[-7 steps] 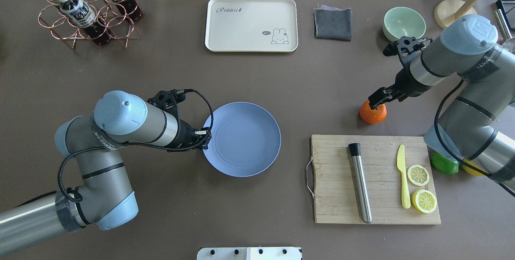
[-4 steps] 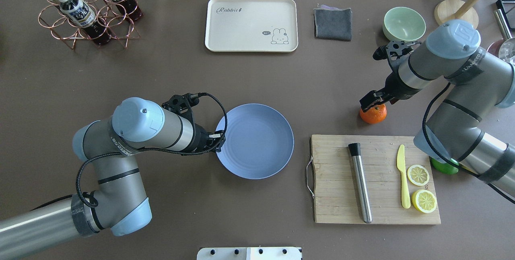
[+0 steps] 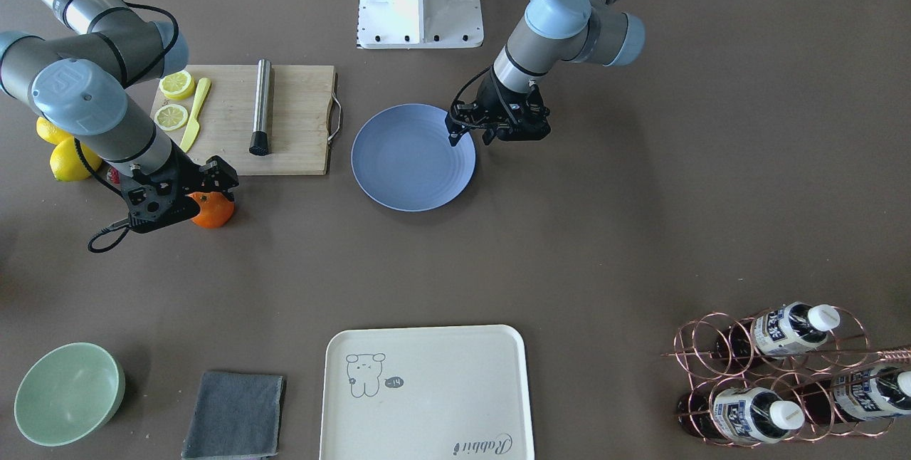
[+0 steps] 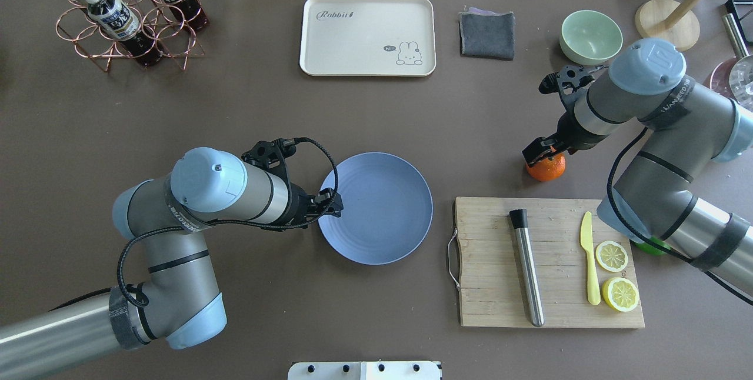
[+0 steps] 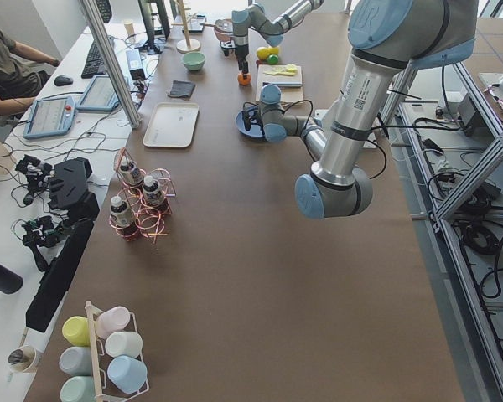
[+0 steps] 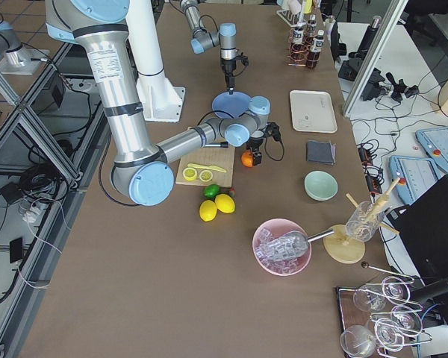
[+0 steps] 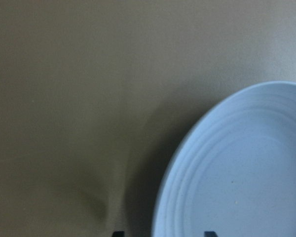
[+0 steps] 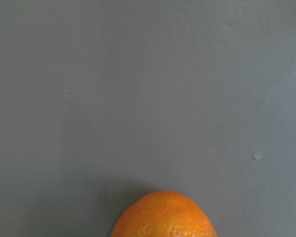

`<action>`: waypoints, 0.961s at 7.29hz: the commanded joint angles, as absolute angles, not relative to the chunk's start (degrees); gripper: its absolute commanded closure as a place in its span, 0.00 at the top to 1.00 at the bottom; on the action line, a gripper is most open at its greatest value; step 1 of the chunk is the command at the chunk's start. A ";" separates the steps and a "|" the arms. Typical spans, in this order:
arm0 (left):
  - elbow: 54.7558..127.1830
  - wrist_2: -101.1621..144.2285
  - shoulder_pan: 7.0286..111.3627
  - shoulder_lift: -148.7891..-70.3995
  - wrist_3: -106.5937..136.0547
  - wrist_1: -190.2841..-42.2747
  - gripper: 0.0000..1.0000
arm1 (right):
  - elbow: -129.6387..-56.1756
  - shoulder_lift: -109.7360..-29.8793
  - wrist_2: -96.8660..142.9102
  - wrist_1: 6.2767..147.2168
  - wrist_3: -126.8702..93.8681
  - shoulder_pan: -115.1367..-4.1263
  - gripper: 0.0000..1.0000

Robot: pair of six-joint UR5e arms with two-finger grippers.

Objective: Pick orange to plate
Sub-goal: 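Grasp the orange tangerine with the right gripper while the left gripper holds the plate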

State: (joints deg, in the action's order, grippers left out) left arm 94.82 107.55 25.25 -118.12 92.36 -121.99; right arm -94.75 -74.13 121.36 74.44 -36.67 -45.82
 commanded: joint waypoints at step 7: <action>98.33 109.32 31.17 -114.99 90.02 -121.90 0.75 | -99.73 -61.76 122.96 89.23 -40.83 -45.19 0.00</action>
